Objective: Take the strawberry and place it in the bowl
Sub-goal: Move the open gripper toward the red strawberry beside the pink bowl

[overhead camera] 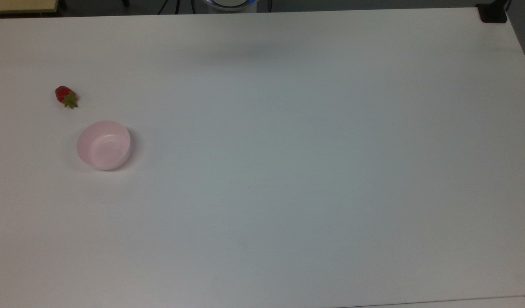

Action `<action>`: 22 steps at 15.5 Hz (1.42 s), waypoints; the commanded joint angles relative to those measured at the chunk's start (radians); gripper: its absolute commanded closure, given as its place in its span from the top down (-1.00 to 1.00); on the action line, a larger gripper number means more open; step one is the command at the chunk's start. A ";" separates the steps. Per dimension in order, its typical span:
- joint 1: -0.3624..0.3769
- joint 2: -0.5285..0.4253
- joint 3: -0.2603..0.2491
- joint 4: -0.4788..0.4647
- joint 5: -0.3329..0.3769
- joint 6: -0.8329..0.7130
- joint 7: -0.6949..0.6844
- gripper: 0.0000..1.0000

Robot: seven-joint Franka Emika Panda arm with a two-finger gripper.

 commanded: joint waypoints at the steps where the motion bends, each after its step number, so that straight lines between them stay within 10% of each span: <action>1: 0.002 -0.007 -0.003 -0.033 0.004 0.025 -0.021 1.00; 11: -0.001 -0.007 -0.006 -0.041 0.003 0.032 -0.085 1.00; 22: -0.308 0.008 -0.007 -0.182 0.013 0.235 -0.581 1.00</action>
